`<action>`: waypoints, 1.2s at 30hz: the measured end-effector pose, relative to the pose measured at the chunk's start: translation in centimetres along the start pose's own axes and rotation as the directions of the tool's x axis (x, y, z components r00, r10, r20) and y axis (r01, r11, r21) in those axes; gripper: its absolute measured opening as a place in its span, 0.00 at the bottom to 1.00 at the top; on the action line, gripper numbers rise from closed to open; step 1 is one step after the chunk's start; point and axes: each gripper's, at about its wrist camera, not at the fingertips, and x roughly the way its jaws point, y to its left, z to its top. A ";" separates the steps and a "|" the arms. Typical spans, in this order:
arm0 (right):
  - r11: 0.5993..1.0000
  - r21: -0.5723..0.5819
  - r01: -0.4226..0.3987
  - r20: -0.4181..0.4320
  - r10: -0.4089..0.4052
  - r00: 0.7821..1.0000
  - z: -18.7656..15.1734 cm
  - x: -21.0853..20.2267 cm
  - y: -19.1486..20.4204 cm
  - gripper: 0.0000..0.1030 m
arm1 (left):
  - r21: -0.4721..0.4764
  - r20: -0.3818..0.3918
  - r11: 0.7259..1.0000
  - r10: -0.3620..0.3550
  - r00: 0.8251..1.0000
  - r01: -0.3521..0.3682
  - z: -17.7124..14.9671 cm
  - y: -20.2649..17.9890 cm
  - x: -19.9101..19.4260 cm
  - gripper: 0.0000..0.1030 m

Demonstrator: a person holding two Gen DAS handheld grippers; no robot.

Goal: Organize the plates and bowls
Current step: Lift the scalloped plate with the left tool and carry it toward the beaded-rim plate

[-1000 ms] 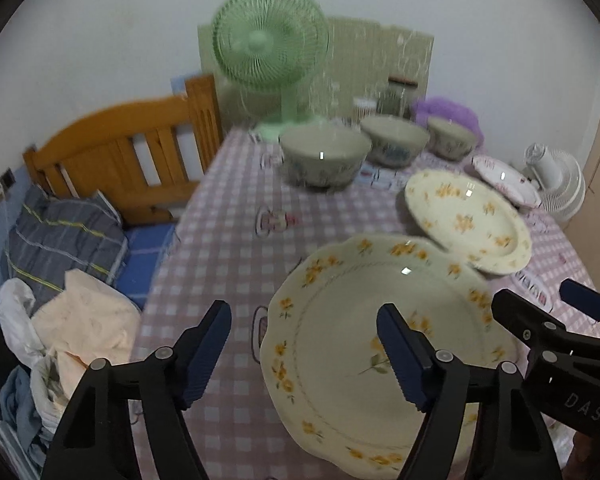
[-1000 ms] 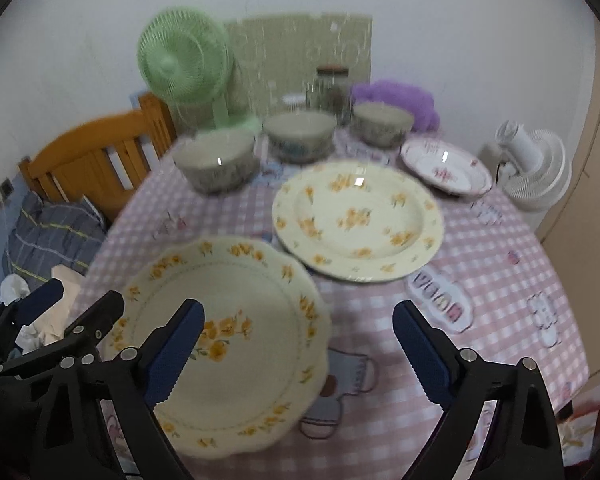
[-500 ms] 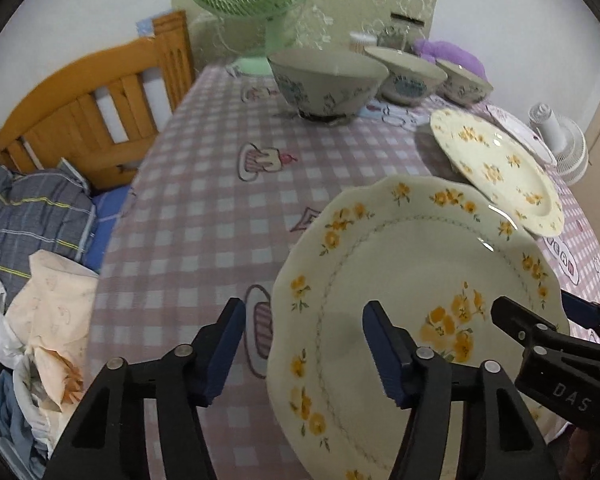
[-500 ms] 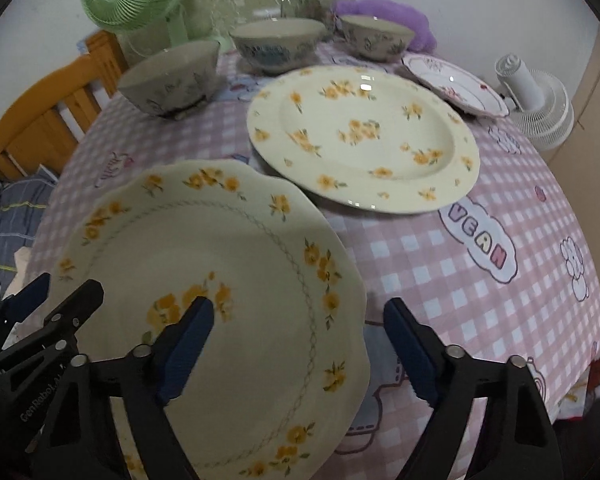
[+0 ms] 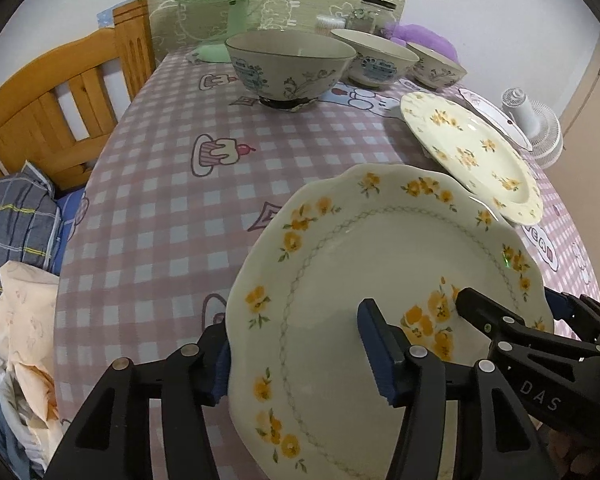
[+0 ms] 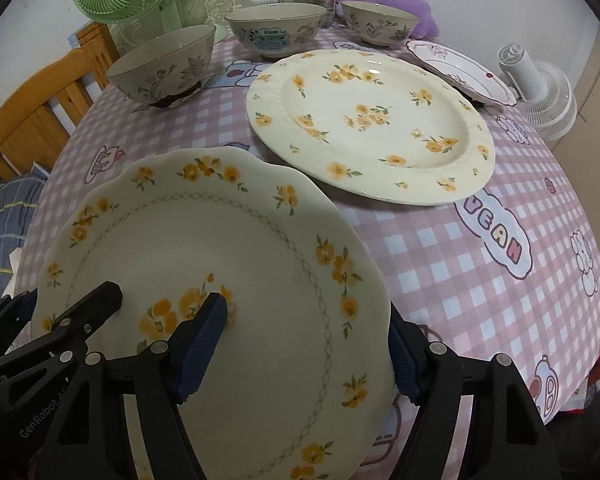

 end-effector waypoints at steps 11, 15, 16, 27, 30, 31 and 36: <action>1.000 -0.005 0.026 -0.020 -0.026 0.999 -0.4 -1.5 0.1 0.75 | 0.016 -0.028 1.000 -0.006 1.000 0.007 0.3 -0.7 -0.9 0.56; 0.999 0.005 0.040 -0.019 -0.040 0.999 -0.2 -2.8 -0.8 0.75 | 0.031 -0.025 0.999 -0.021 0.999 0.021 0.8 -1.9 -1.7 0.56; 0.999 0.009 0.042 -0.016 -0.042 0.999 -0.1 -3.2 -1.1 0.75 | 0.034 -0.021 0.999 -0.025 0.999 0.025 0.9 -2.2 -1.9 0.56; 0.999 0.032 0.010 0.038 -0.012 0.999 1.0 -4.5 -6.0 0.74 | 0.050 0.023 0.999 0.001 1.000 -0.003 2.1 -7.3 -2.4 0.56; 1.000 0.007 -0.007 0.045 0.006 0.999 1.6 -4.5 -7.7 0.74 | 0.027 0.034 0.999 0.019 0.999 -0.020 2.5 -9.0 -2.4 0.56; 1.000 -0.001 -0.011 0.047 0.011 0.999 1.8 -4.6 -8.4 0.74 | 0.019 0.034 1.000 0.023 0.999 -0.023 2.7 -9.9 -2.3 0.56; 1.000 -0.011 -0.019 0.048 0.019 0.999 2.9 -4.6 -12.6 0.74 | 0.018 0.049 0.999 0.036 0.998 -0.037 3.4 -13.8 -2.0 0.56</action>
